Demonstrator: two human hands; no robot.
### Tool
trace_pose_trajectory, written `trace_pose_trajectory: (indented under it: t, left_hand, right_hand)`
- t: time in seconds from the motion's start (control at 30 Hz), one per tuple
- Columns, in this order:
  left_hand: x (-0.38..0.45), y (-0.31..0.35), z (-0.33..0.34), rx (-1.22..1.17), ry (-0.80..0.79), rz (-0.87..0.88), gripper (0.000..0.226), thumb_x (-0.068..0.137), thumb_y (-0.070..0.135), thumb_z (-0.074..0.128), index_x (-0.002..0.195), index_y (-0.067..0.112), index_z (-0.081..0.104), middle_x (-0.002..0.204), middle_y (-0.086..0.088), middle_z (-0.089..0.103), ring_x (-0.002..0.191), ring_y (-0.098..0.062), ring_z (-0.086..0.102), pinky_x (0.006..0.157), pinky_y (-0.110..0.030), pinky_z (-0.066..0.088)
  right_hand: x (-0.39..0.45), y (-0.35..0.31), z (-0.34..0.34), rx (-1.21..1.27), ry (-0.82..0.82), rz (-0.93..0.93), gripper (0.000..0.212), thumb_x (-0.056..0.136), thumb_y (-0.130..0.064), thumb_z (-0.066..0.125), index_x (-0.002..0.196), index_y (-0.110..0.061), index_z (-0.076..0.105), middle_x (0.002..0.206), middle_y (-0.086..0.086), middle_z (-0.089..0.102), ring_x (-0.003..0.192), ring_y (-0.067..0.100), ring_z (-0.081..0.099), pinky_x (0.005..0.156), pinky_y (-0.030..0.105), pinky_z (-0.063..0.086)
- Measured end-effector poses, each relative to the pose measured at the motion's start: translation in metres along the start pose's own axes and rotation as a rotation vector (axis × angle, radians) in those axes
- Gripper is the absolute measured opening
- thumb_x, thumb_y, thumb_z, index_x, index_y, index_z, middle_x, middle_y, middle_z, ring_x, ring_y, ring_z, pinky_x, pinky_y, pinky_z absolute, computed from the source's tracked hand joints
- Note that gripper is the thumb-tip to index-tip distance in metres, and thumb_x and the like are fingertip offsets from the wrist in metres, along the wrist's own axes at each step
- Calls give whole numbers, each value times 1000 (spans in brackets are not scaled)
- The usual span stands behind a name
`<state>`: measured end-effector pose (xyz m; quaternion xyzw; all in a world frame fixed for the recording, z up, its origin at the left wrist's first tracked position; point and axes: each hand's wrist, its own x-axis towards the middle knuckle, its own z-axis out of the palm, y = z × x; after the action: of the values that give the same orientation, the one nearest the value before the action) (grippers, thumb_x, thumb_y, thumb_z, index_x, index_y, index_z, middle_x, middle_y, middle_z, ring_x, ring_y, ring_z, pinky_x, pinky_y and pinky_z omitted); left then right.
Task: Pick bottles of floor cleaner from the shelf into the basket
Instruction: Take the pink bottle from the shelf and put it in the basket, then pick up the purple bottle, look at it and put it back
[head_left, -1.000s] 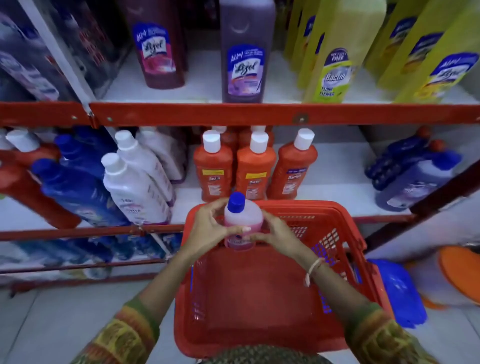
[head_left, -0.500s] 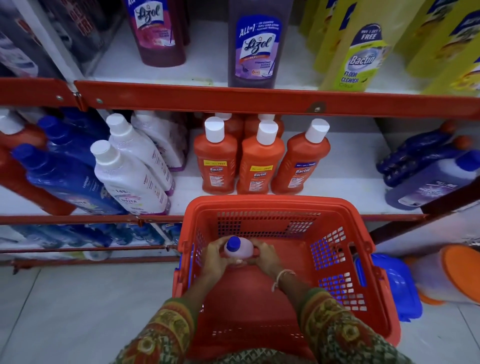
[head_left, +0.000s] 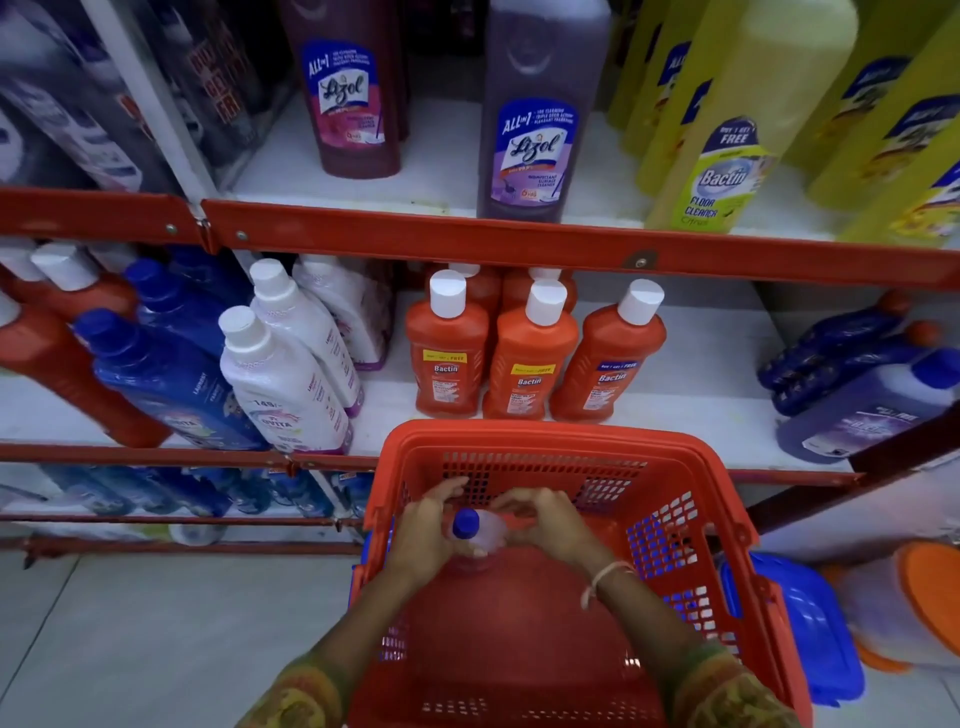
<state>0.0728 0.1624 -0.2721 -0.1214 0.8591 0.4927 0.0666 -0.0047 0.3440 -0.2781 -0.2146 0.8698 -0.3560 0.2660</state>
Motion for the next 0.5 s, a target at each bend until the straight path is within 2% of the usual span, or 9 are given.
trace_pose_trajectory:
  t: [0.07,0.13,0.23,0.4,0.5]
  left_hand:
    - [-7,21,-16,-25,-5,105,95,50,17,92,134,23,47,122,5,59,111,-10,57,93,-19,46]
    - [-13,47,-38,-48,7,226,86,59,33,87,134,30,46,127,6,59,114,-3,55,95,-25,48]
    - [-13,92,-74,13,153,419,62,74,49,72,129,30,52,123,11,63,112,2,55,96,-21,43]
    - [11,163,-127,168,558,702,31,87,28,63,117,18,62,111,6,67,102,-4,59,89,-19,44]
    - [33,192,-149,183,740,803,24,90,21,59,113,15,63,111,3,66,106,-11,57,94,-24,42]
  right_hand:
    - [-7,-23,-29,55,29,-56,49,63,-8,86,109,-13,69,109,5,74,101,9,68,93,20,51]
    - [-15,-54,-60,114,95,-135,44,67,-16,85,108,-16,70,108,1,75,100,3,68,89,14,50]
    - [-26,-105,-106,213,237,-256,36,72,-19,82,106,-20,71,104,-5,75,98,-2,67,85,10,50]
    - [-28,-177,-163,366,609,-466,21,78,-13,76,98,-15,70,97,3,74,87,7,71,70,11,51]
    - [-19,-208,-184,396,850,-564,22,78,-12,76,96,-13,65,97,5,66,86,11,67,67,9,52]
